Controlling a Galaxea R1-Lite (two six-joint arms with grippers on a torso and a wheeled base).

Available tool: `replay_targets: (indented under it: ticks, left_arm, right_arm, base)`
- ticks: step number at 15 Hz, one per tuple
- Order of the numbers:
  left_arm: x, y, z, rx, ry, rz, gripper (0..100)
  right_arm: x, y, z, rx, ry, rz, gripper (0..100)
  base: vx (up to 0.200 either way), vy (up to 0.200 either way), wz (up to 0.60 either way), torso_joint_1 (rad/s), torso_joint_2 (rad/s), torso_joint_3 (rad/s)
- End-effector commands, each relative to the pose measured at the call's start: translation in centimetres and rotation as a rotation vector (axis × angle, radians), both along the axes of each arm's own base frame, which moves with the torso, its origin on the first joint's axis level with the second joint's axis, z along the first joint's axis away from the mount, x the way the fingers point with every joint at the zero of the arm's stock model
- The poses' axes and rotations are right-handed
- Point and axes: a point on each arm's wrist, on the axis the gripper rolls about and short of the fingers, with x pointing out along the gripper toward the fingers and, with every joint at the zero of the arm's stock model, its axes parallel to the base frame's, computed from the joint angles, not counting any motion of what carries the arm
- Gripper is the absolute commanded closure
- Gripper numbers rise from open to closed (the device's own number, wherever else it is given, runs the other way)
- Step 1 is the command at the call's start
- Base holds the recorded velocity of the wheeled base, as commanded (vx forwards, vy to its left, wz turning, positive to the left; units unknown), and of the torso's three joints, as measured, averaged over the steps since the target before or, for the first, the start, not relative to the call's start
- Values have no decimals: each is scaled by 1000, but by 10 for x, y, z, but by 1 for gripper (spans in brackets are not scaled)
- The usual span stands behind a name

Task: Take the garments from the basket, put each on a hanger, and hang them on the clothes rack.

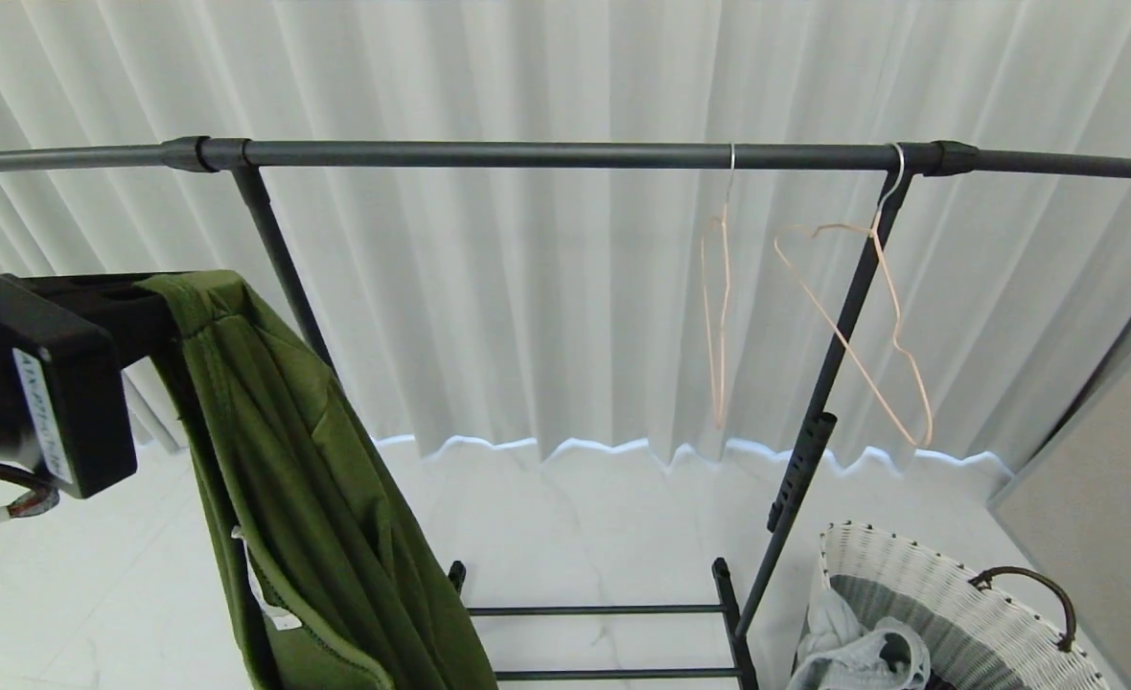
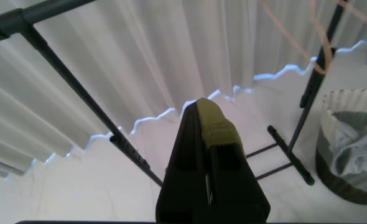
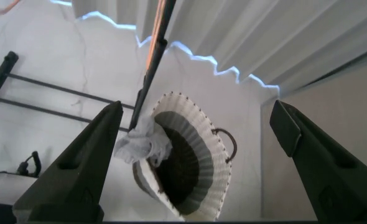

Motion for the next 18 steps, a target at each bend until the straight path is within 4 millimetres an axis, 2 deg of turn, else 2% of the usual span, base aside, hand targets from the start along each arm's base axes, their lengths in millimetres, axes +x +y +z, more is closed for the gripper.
replay_targets:
  ticks: [1,4,6,9,14,18]
  left_arm:
    - [0,0,0,1,0,1,100]
    - [1,-1,-1,5,3,1,100]
    - [2,-3,-3,13,8,1,100]
    - [1,-1,-9,63,11,-7,100]
    - [1,-1,-10,62,12,-7,100]
    - [2,-2,-10,66,14,-7,100]
  right_arm:
    - [2,1,-4,0,5,6,0]
    - [7,3,-9,18,-4,38,0]
    - [20,7,-22,14,17,39,0]
    - [47,16,-42,49,48,34,0]
    - [98,31,-69,156,157,-39,0]
    - [127,39,-86,166,176,-75,0]
  base:
    - [200,0,0,22,2,-17]
    - [200,0,0,6,2,-4]
    - [200,0,0,2,2,-2]
    - [0,0,0,0,0,0]
    - [0,0,0,0,0,0]
    - [0,0,0,0,0,0]
